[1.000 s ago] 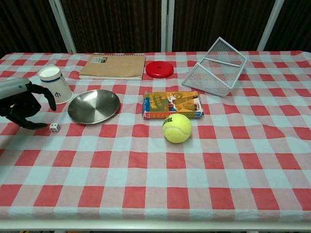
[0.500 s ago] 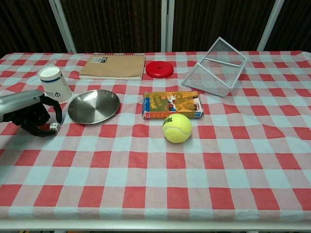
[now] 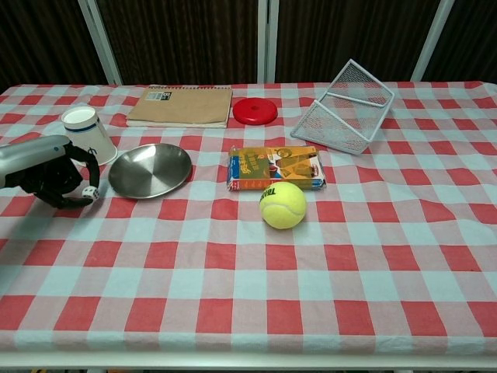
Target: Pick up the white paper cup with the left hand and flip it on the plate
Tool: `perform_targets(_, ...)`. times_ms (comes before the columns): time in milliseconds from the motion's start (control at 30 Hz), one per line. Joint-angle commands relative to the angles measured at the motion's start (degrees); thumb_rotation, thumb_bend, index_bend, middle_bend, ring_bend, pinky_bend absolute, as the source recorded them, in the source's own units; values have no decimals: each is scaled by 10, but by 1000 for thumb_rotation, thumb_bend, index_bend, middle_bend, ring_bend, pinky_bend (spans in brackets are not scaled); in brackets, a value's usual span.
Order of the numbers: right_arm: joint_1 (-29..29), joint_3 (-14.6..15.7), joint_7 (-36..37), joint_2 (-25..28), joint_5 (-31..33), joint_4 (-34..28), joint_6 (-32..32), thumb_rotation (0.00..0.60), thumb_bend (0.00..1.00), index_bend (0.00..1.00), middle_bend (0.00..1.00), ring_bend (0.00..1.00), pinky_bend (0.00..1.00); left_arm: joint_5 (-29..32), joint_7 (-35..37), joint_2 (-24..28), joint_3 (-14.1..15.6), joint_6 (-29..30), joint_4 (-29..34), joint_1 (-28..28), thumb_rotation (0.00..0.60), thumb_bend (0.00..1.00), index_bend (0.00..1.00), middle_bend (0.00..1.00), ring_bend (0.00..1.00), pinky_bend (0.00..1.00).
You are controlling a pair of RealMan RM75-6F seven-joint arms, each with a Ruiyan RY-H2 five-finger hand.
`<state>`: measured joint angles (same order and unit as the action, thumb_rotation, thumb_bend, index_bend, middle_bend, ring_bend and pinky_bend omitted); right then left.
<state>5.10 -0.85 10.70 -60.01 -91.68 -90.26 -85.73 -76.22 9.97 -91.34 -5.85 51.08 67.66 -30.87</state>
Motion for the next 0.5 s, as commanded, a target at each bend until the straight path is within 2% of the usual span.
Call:
perform_targets(33, 0, 0, 1, 0, 0, 1, 0, 600, 168, 0, 13, 0, 0, 0, 1, 5, -13, 8, 10, -7, 600, 396, 584, 858, 832, 891)
perform_targets(233, 0, -1, 6, -1, 3, 3, 2, 600, 168, 0, 14, 0, 0, 32, -46, -15, -44, -18, 1, -46, 600, 394, 576, 857, 832, 892)
perform_targets(500, -4, 0, 11, 2, 6, 3, 1, 600, 168, 0, 14, 0, 0, 92, -138, -46, -61, -52, -14, -85, 600, 395, 534, 847, 828, 891)
